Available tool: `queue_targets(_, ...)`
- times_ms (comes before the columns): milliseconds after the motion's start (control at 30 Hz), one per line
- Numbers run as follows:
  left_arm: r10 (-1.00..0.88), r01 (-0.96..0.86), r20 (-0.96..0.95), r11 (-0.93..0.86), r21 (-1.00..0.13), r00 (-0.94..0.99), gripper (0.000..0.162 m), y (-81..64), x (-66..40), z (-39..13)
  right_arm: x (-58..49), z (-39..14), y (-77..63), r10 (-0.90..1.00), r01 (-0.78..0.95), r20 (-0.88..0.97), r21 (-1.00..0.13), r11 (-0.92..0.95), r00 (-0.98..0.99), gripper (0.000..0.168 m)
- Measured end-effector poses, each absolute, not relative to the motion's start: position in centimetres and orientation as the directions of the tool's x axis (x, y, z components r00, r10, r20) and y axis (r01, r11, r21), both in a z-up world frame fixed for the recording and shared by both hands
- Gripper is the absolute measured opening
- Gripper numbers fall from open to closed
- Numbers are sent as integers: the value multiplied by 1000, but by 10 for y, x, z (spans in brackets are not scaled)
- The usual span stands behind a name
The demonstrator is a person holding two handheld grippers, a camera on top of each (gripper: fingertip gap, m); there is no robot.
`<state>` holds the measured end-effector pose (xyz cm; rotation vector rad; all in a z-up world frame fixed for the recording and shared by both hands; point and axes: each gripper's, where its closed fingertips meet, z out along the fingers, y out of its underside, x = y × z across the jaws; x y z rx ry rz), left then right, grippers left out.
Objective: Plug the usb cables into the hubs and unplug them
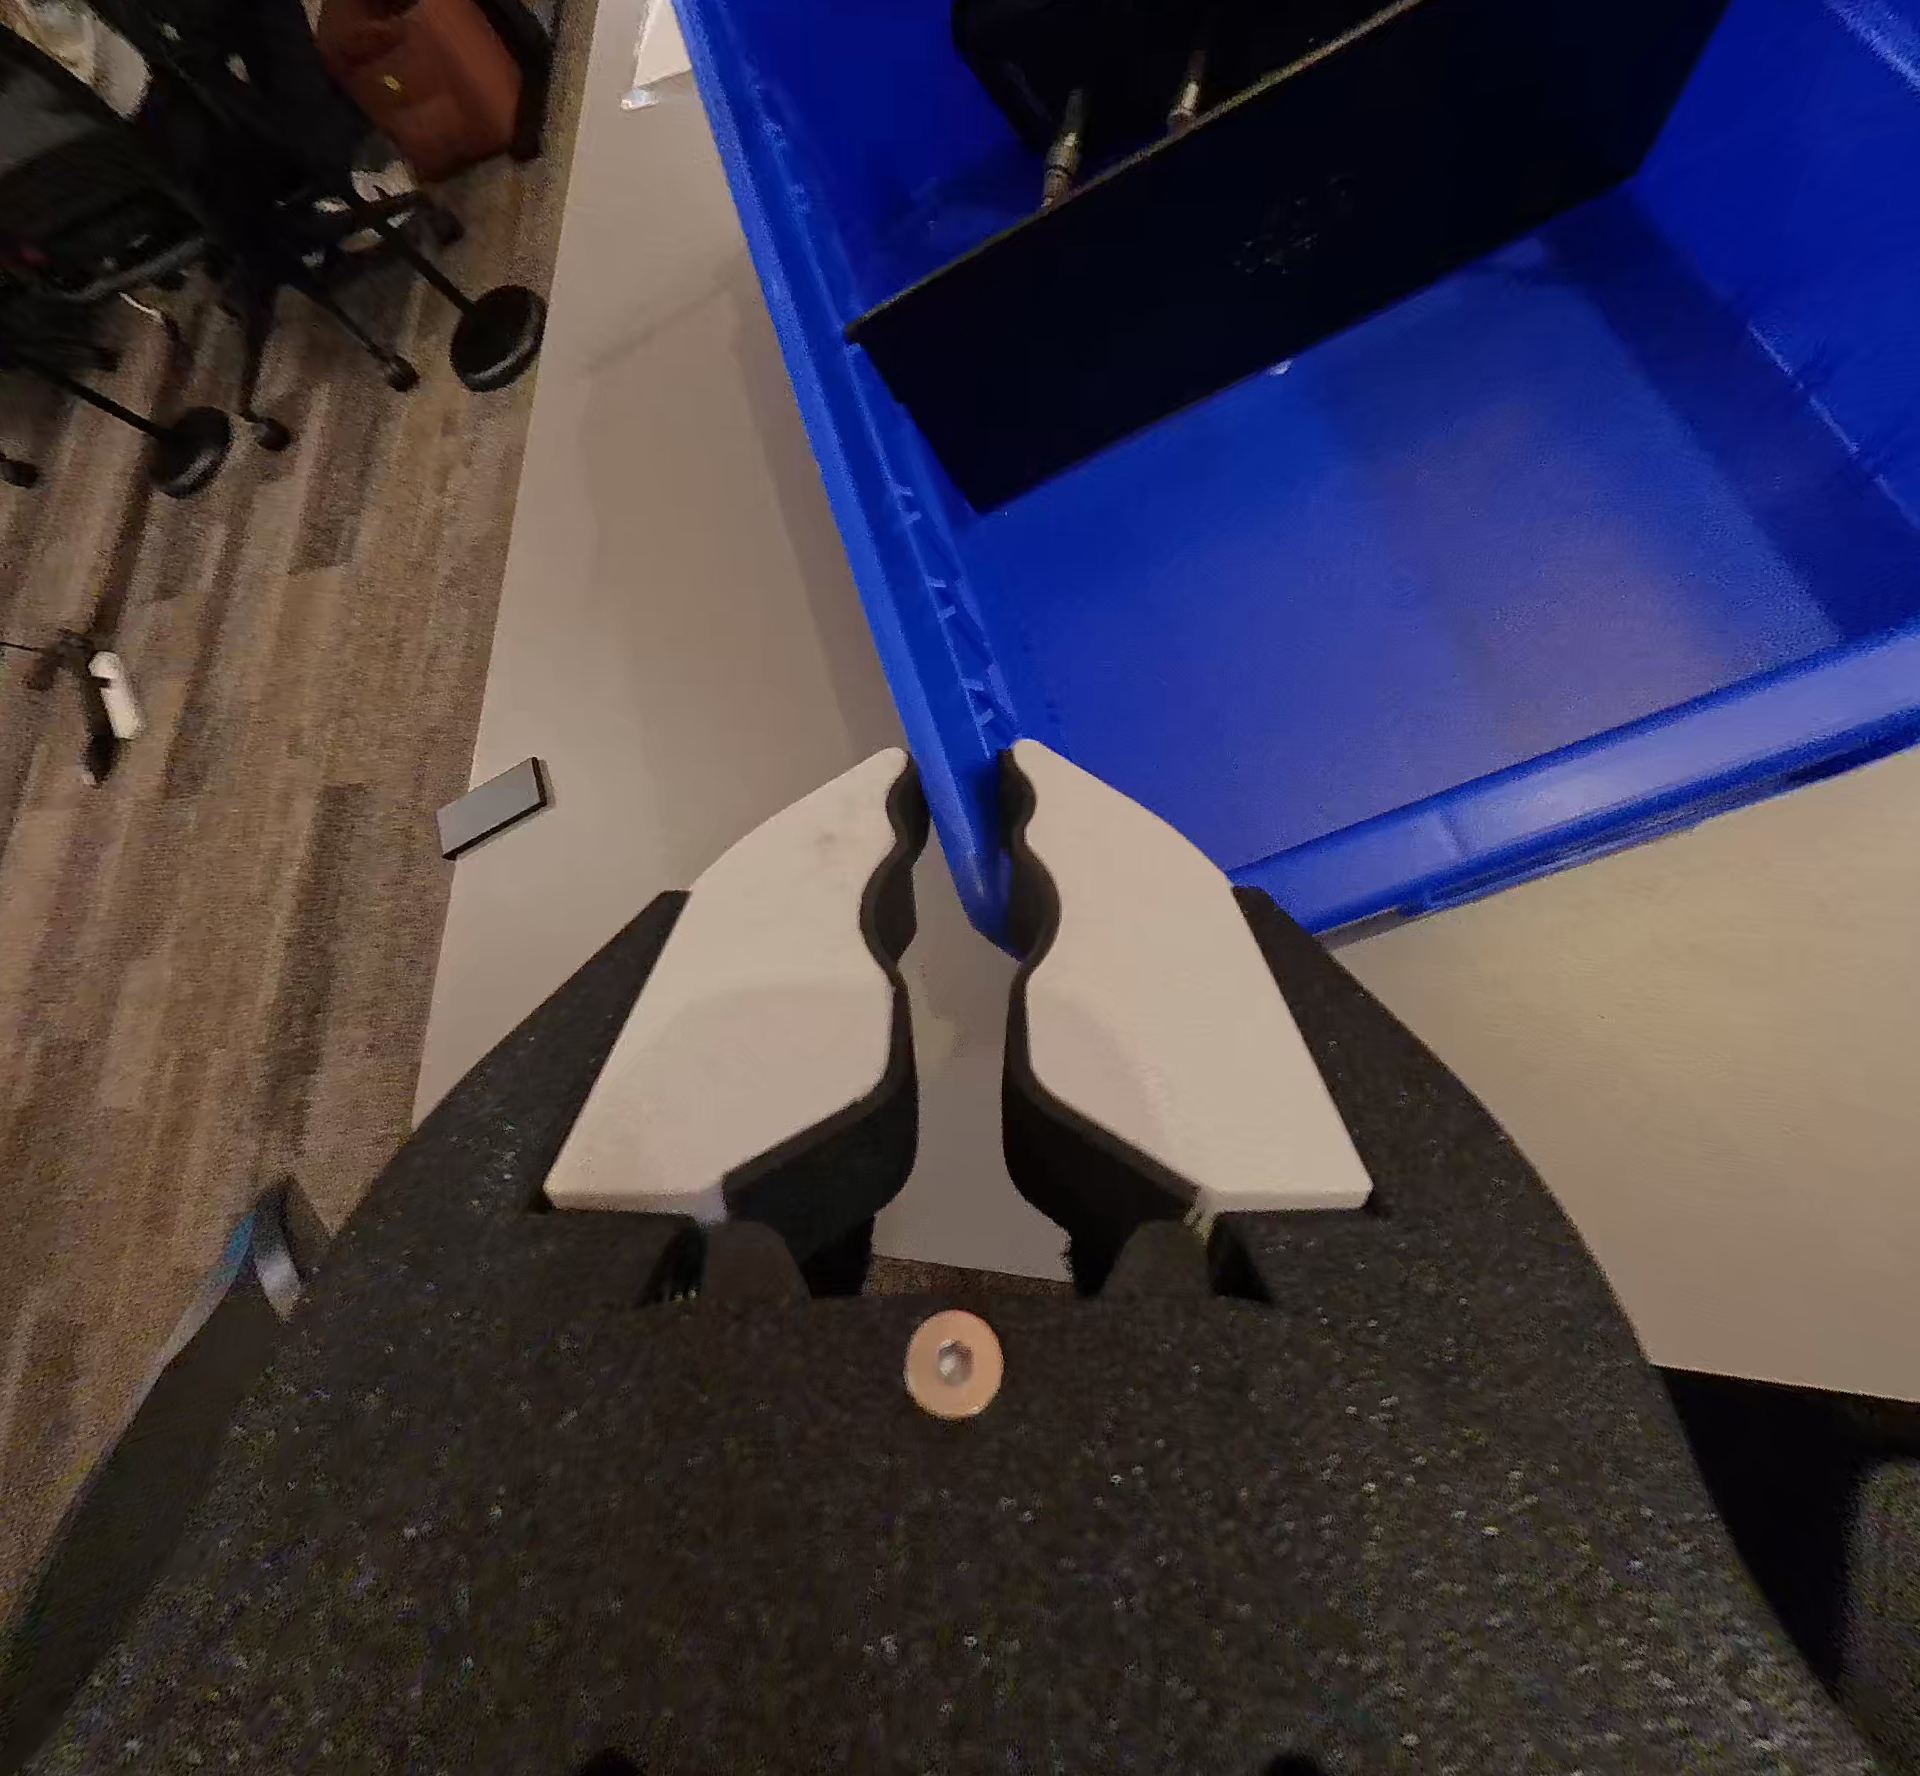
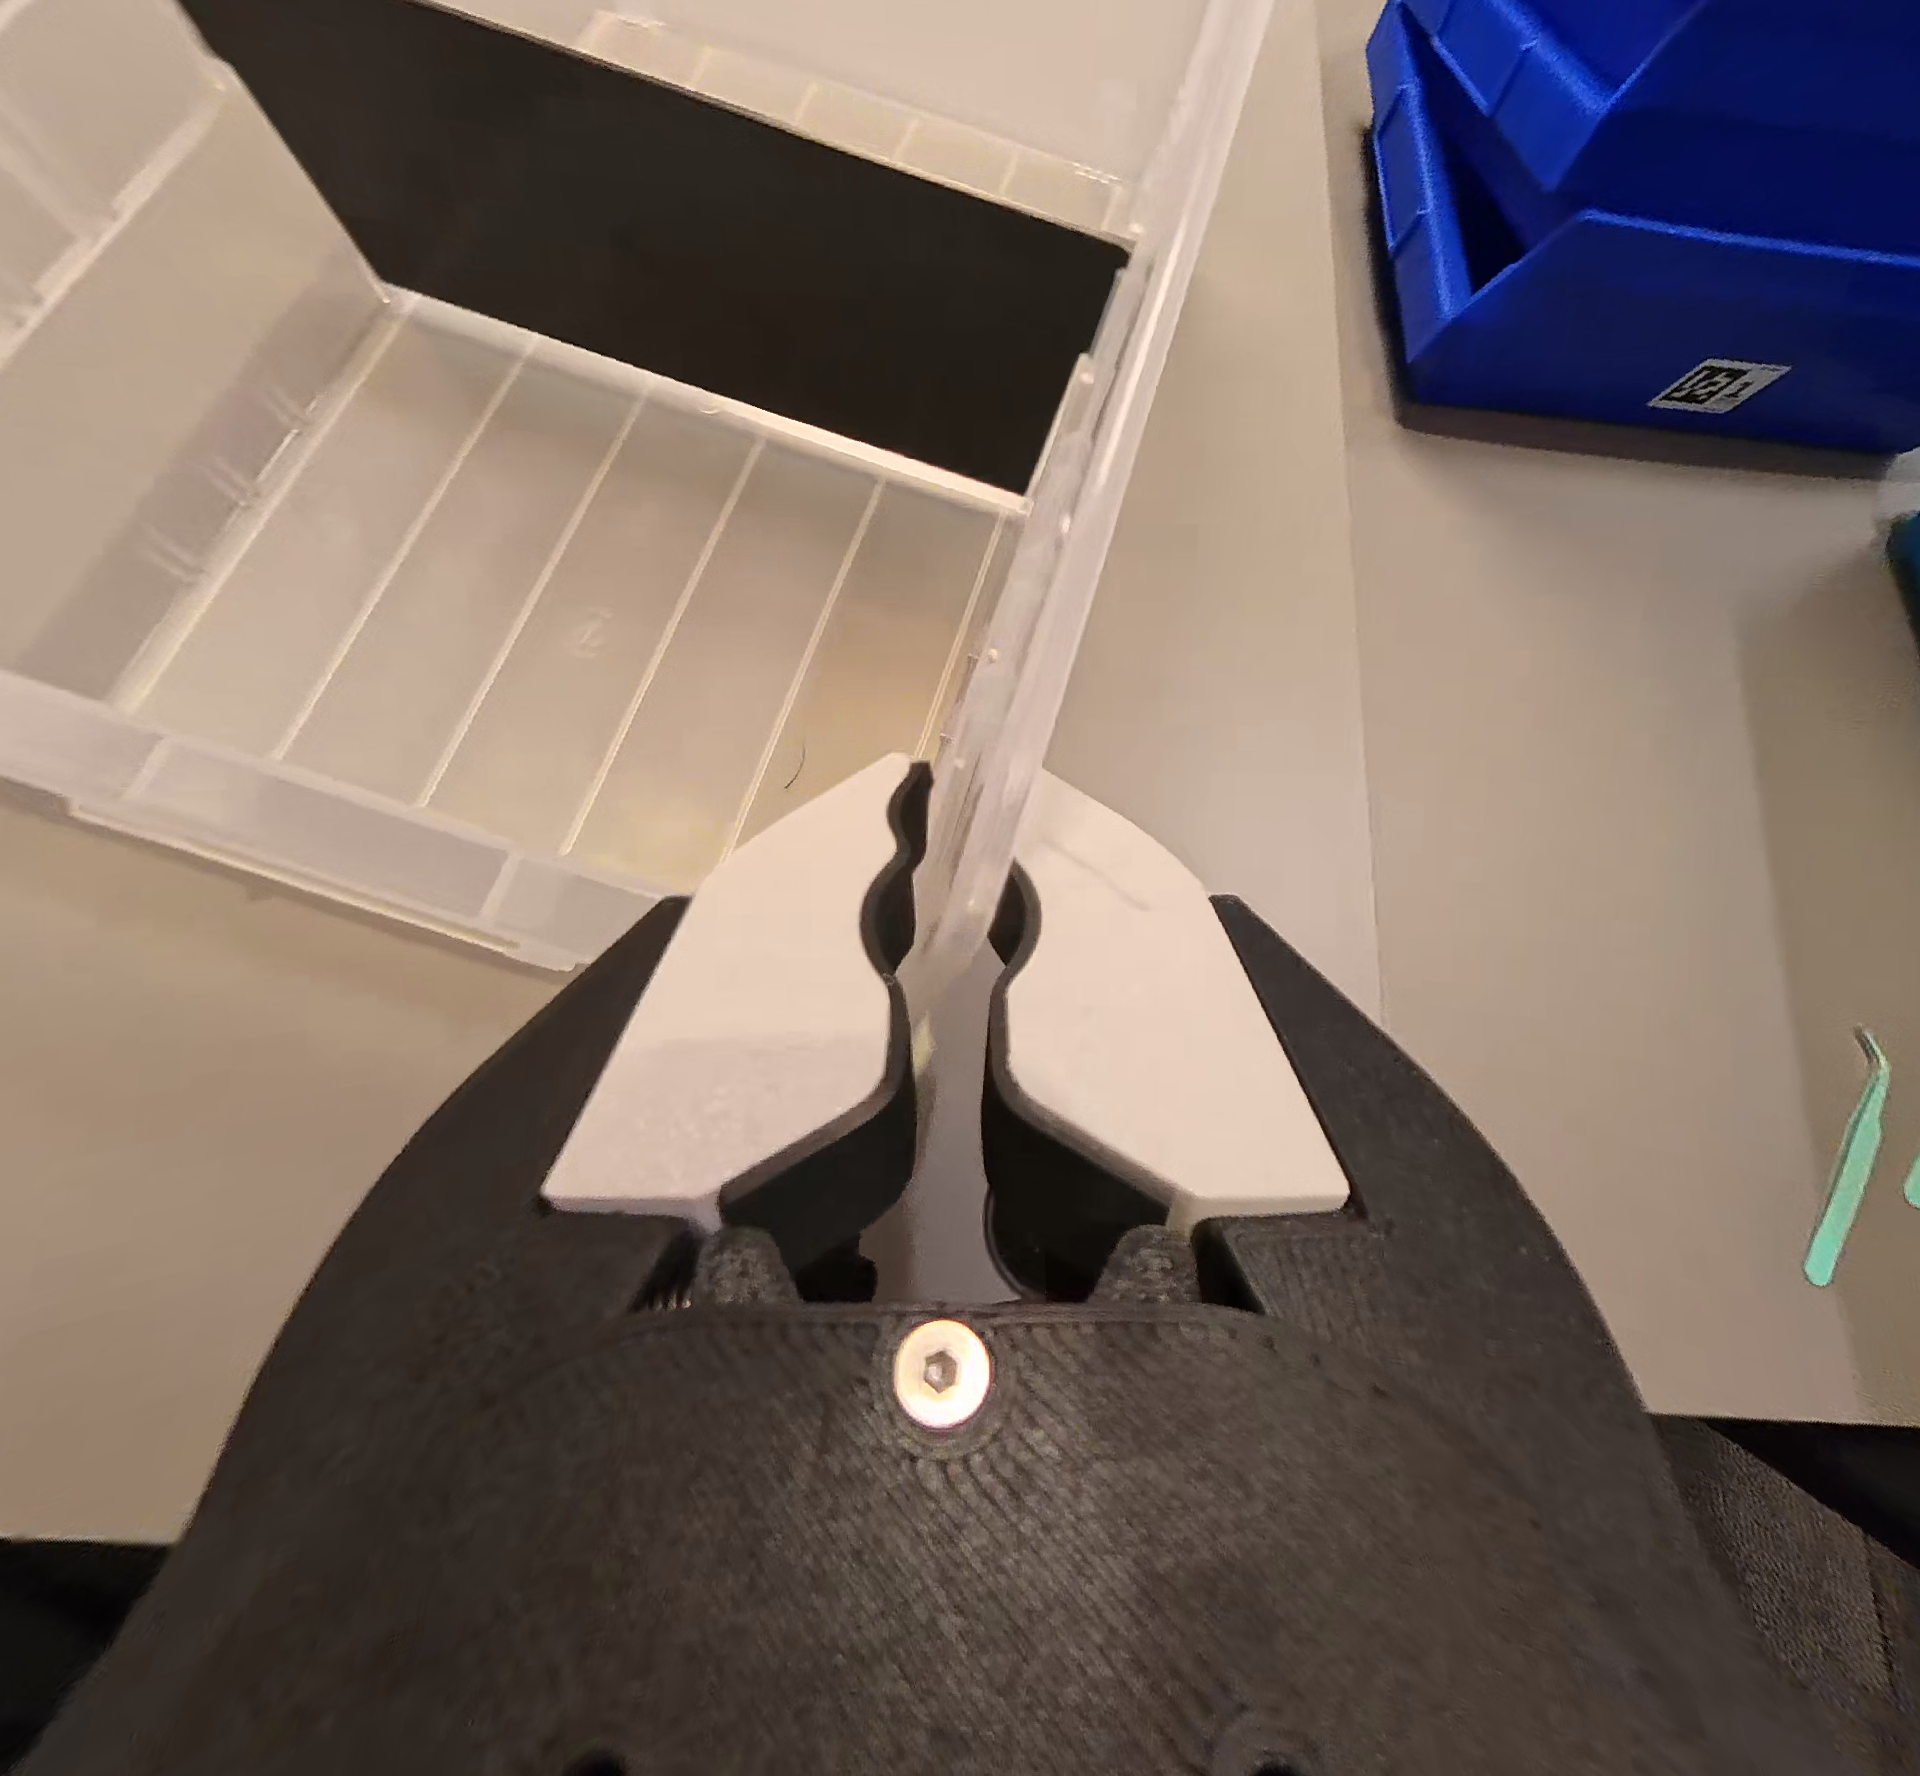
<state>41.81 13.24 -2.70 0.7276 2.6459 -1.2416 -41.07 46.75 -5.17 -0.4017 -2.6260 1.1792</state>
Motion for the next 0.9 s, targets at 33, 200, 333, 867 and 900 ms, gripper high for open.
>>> queue_targets(33, 376, 461, -287, 549, -697, -881, 11, 128, 422, -27, -415, -52, 466, 346, 158, 97, -755, 636, -933, 7)
queue_targets(200, 395, 361, -143, 556, -749, -907, 7, 101, 440, -25, -431, -51, 459, 354, 189, 55, -765, 616, -934, 4)
queue_targets(333, 392, 302, -70, 571, -763, -917, 5, 77, 454, -26, -440, -51, 454, 356, 199, 43, -764, 614, -934, 3)
queue_targets(867, 343, 259, -46, 610, -749, -938, 4, 52, 486, -24, -461, -51, 452, 336, 197, 30, -761, 619, -941, 2)
queue_targets(900, 336, 254, -44, 613, -749, -941, 4, 51, 489, -24, -461, -51, 452, 335, 196, 30, -760, 620, -942, 2)
